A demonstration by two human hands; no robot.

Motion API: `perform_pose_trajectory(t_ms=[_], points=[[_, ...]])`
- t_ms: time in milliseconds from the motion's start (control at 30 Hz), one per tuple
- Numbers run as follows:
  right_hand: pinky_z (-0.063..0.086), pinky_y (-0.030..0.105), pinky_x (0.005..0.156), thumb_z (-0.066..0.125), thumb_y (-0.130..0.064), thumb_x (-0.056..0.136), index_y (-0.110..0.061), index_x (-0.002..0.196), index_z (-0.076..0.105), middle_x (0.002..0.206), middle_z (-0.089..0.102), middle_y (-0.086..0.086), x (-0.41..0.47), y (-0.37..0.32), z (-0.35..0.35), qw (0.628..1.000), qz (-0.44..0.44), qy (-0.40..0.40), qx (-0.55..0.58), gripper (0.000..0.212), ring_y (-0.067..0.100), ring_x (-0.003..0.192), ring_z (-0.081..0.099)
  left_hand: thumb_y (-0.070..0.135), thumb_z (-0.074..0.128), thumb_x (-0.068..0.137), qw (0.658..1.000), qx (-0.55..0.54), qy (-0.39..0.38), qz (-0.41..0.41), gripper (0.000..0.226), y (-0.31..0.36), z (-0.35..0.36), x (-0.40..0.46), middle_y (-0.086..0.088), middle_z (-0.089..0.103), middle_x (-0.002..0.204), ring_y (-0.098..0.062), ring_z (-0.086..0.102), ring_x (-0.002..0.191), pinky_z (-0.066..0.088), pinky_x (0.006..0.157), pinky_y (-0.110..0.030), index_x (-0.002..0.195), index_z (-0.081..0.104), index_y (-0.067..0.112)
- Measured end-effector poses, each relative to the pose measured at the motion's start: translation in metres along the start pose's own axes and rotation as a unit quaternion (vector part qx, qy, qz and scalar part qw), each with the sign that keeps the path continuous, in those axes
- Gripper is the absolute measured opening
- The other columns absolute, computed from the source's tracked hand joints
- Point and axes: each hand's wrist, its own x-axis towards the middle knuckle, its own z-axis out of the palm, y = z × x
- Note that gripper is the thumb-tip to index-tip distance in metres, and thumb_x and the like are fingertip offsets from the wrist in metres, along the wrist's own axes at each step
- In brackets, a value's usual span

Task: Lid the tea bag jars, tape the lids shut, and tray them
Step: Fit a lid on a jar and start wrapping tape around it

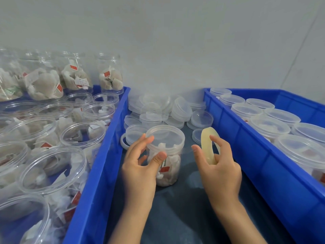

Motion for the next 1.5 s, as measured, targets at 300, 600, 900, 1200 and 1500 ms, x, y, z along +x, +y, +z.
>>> perform_pose_trajectory(t_ms=[300,600,900,1200,1500], points=[[0.041,0.031,0.059,0.057,-0.057,0.070,-0.024,0.115,0.056,0.057,0.053,-0.004,-0.001,0.004,0.000,1.000,0.002,-0.010,0.011,0.055,0.024,0.059,0.054,0.035,0.069,0.078,0.997,0.043,-0.061,0.018,0.045,-0.004,0.005,-0.010,0.014,0.042,0.142,0.000,0.038,0.130,0.034,0.102,-0.018,0.117,0.049,0.044],[0.048,0.039,0.076,0.044,-0.070,0.069,-0.032,0.116,0.054,0.081,0.064,0.000,0.004,0.005,-0.005,0.996,0.022,-0.084,-0.029,0.062,0.026,0.084,0.061,0.074,0.064,0.056,0.992,0.103,-0.068,0.016,0.055,-0.010,0.007,-0.006,0.035,0.044,0.115,0.003,0.046,0.110,0.039,0.092,-0.014,0.101,0.033,0.068],[0.047,0.032,0.066,0.036,-0.087,0.049,-0.051,0.101,0.053,0.064,0.060,-0.008,0.012,0.009,-0.010,0.989,0.030,-0.146,-0.018,0.066,0.012,0.069,0.059,0.034,0.063,0.073,0.992,-0.099,-0.072,-0.037,0.055,0.008,0.005,-0.010,0.014,0.063,0.117,0.003,0.058,0.108,0.046,0.080,-0.009,0.124,0.044,0.043],[0.047,0.031,0.059,0.029,-0.070,0.070,-0.062,0.098,0.050,0.077,0.062,-0.009,0.015,0.013,-0.011,0.976,0.059,-0.182,0.107,0.036,0.005,0.056,0.061,0.037,0.066,0.068,0.990,-0.112,-0.070,-0.058,0.043,0.015,0.001,-0.008,0.008,0.062,0.121,-0.006,0.058,0.113,0.046,0.095,-0.021,0.110,0.059,0.033],[0.049,0.037,0.052,0.031,-0.045,0.093,-0.043,0.092,0.058,0.061,0.062,-0.007,0.028,0.020,-0.017,0.989,0.054,-0.109,0.080,0.027,0.009,0.046,0.059,0.036,0.067,0.066,0.986,-0.121,-0.097,-0.057,0.044,0.022,0.001,-0.011,0.010,0.072,0.100,-0.006,0.066,0.096,0.048,0.071,-0.010,0.108,0.061,0.027]])
